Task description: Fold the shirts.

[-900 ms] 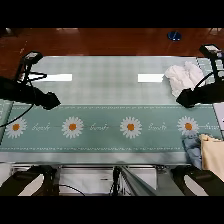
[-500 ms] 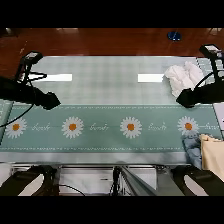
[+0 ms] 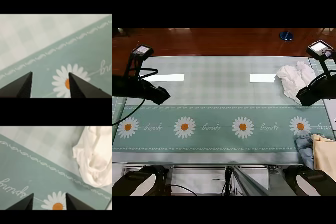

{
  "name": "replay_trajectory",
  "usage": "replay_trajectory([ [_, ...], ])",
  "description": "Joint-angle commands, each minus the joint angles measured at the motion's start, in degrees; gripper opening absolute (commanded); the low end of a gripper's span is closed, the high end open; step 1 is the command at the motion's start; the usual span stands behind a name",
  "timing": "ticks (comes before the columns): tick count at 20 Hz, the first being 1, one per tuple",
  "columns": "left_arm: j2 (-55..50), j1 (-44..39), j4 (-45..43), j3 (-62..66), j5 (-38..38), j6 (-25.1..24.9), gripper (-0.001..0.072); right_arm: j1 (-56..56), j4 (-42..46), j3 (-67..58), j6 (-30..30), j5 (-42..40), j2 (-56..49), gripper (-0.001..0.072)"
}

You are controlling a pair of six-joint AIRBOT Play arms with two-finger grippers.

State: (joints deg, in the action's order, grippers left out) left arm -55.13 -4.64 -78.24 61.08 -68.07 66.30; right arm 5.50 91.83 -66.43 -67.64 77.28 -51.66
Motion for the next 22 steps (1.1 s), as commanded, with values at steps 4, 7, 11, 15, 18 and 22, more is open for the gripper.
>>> replay_trajectory([
  [4,0.0,0.0,6.0,0.0,11.1,-1.1,0.0530,0.0,0.9,0.0,2.2,-14.2,0.0,0.0447],
  [7,-0.2,0.0,13.2,0.0,11.3,-1.1,0.0529,0.0,-4.3,0.0,0.8,-19.6,0.0,0.0446],
  [11,-0.4,0.0,14.9,0.0,12.2,-1.1,0.0529,0.0,-6.2,0.0,0.8,-24.5,0.0,0.0446],
  [15,-0.9,0.0,14.9,0.0,12.2,-1.1,0.0530,0.0,-5.4,0.0,0.8,-25.0,0.0,0.0445],
  [18,-1.3,0.0,14.8,0.0,12.6,-1.1,0.0530,-0.2,8.4,0.0,-4.9,-29.0,-1.2,0.0349],
  [22,-2.9,0.0,14.9,0.0,13.4,0.1,0.0544,-10.4,20.6,0.0,-20.8,-26.3,-12.0,0.0585],
])
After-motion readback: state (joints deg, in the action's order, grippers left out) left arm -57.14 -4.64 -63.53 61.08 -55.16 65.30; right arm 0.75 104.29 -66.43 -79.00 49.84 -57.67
